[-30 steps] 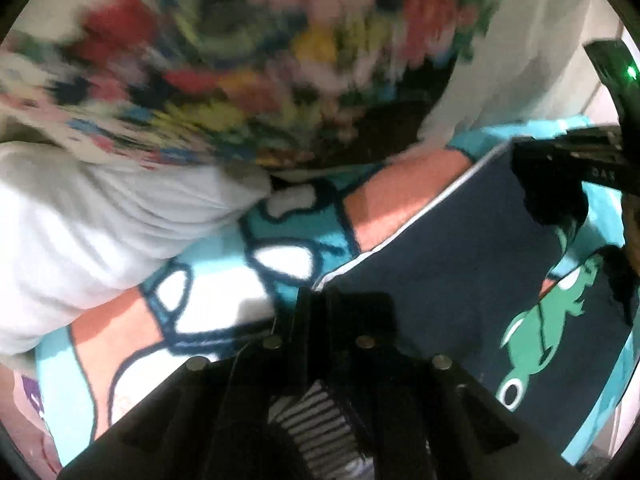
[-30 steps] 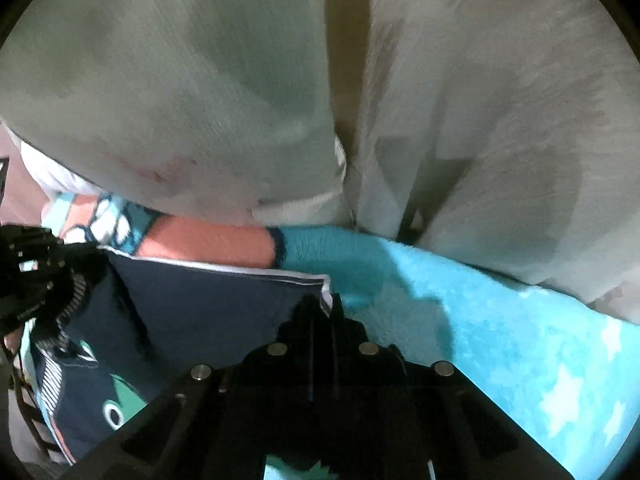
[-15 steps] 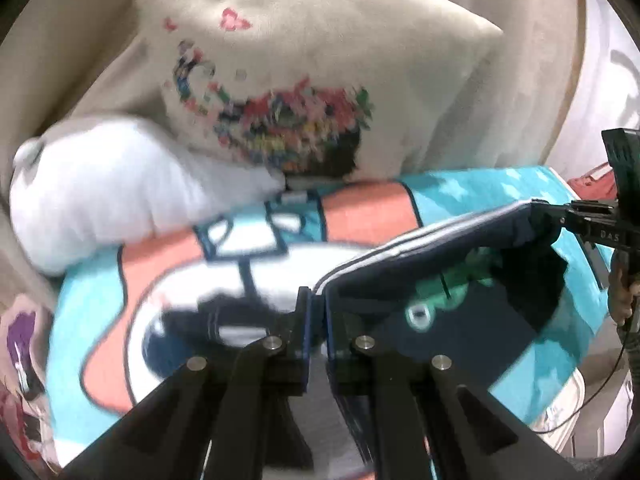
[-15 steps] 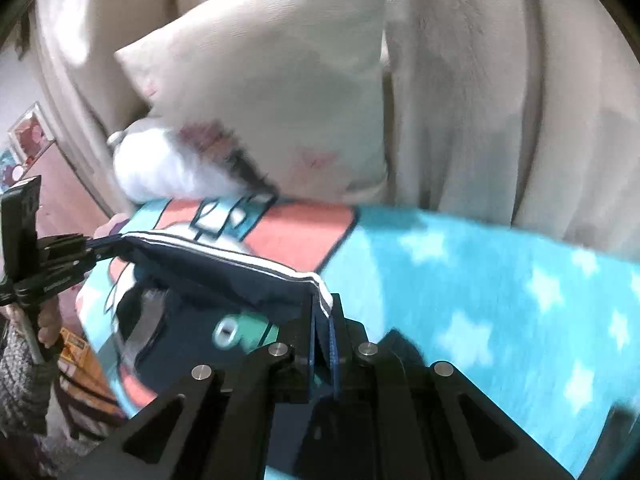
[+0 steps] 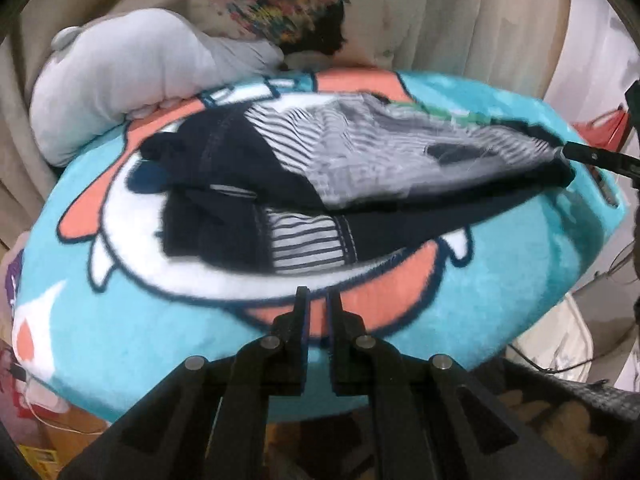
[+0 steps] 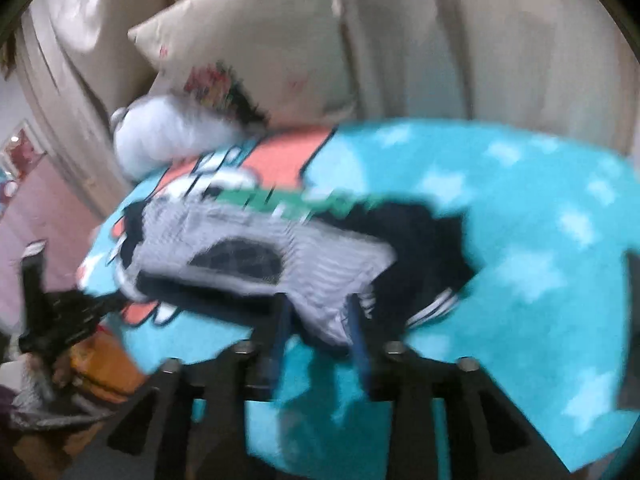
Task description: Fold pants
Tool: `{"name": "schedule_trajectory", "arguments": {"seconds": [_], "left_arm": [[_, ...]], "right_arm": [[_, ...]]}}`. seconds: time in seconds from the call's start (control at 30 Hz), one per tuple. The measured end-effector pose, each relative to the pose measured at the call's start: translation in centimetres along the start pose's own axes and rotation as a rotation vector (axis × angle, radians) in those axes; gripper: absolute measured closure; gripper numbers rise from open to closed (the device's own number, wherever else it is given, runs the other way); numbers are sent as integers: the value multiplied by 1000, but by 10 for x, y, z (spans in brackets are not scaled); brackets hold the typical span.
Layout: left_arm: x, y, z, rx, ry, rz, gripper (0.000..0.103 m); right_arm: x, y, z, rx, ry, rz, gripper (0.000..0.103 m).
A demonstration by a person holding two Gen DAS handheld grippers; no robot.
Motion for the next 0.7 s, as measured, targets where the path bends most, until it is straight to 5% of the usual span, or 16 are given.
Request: {"name": "schedule_trajectory", "arguments": {"seconds": [0.13,0.27,0.37,0.4,0.53,0.7], "left_arm": [[-12,8,-25,81,-9,-68,74],[-20,9,-39,129,-33,-103,74],[-26,6,-39,140,-39,-118,70],[-28,5,-38,146,-40,-130,70],[-44,-1,-33,158,-50,-223,70],[-73,-3,-31,178,-5,-410,52]], "right_arm": [[11,-18,15,-3,6,79,42],[20,-12,49,-62,136,102,42],[9,-3,48,-69,152,38,78],[6,-4,44,-66,139,32,82],[-3,-22,22,2,143,-11,85],[11,-47,12,79,260,2,85]]}}
Point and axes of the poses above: each gripper's, at about its wrist camera, not at the fingertips, and z roughly the way its jaws point, x to its right, y to its underside, the point moved 2 cm from there along z, roughly the way its jaws point, and after that the axes turned 9 degrees about z, right-handed, at the moved point
